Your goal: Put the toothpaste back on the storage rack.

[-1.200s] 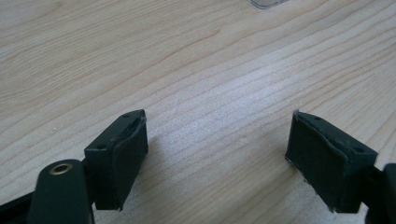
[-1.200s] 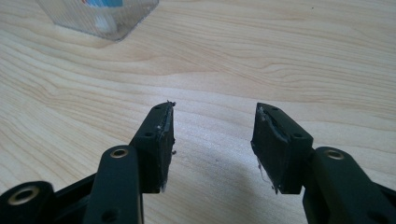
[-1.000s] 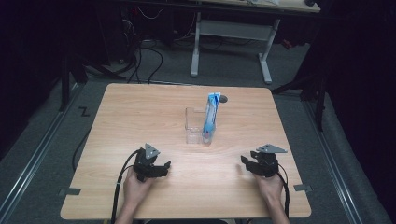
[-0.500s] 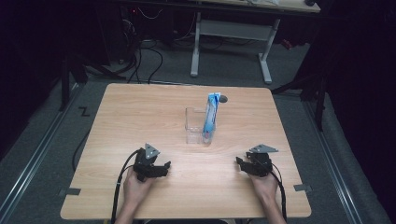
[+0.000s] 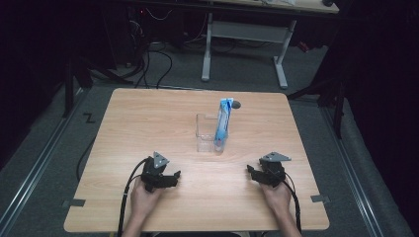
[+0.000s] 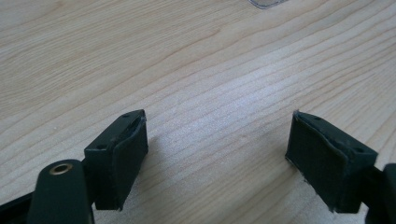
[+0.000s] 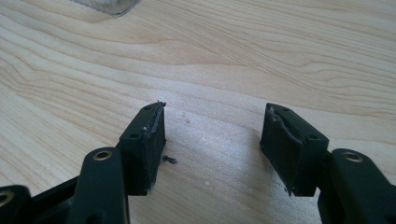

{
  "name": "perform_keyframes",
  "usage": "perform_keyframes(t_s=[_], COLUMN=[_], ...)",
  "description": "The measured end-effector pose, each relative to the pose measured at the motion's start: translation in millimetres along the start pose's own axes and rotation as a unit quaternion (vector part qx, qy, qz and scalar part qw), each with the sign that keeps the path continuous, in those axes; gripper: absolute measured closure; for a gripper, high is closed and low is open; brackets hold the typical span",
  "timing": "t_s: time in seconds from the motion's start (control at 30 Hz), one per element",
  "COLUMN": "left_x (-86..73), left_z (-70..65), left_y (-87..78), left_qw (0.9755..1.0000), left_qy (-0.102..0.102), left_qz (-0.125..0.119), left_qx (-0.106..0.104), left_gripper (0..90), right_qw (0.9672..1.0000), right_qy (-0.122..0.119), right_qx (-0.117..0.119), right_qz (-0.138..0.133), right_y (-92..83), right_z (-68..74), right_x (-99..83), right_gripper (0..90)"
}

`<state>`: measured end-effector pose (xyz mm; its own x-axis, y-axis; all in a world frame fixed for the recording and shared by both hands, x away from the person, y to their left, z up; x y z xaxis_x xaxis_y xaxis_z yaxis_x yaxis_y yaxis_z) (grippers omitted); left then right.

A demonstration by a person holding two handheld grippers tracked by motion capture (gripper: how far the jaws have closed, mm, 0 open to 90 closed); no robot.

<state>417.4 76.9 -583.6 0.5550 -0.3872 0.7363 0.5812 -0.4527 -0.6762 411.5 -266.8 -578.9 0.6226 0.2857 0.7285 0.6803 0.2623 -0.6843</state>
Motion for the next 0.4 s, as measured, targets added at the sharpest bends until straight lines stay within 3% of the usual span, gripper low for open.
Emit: perform_keyframes(t_s=[0.4], left_x=[0.0], left_z=[0.0], left_y=[0.0], left_qw=[1.0], left_qy=[0.0], left_qz=[0.0], left_qx=[0.0], left_gripper=[20.6], right_qw=[1.0], right_qy=[0.0], right_qx=[0.001], right_qz=[0.001], right_y=[0.0], right_z=[0.4], right_x=[0.0], right_gripper=[39.2])
Point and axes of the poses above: each handheld gripper's, and its own axes: y roughly forward along the jaws, x roughly out of its top, z roughly to its left, the point moved 7 cm from there along y, roughly forward along the jaws, and after that the axes turned 1 degree about -x, right-handed, at the moved point
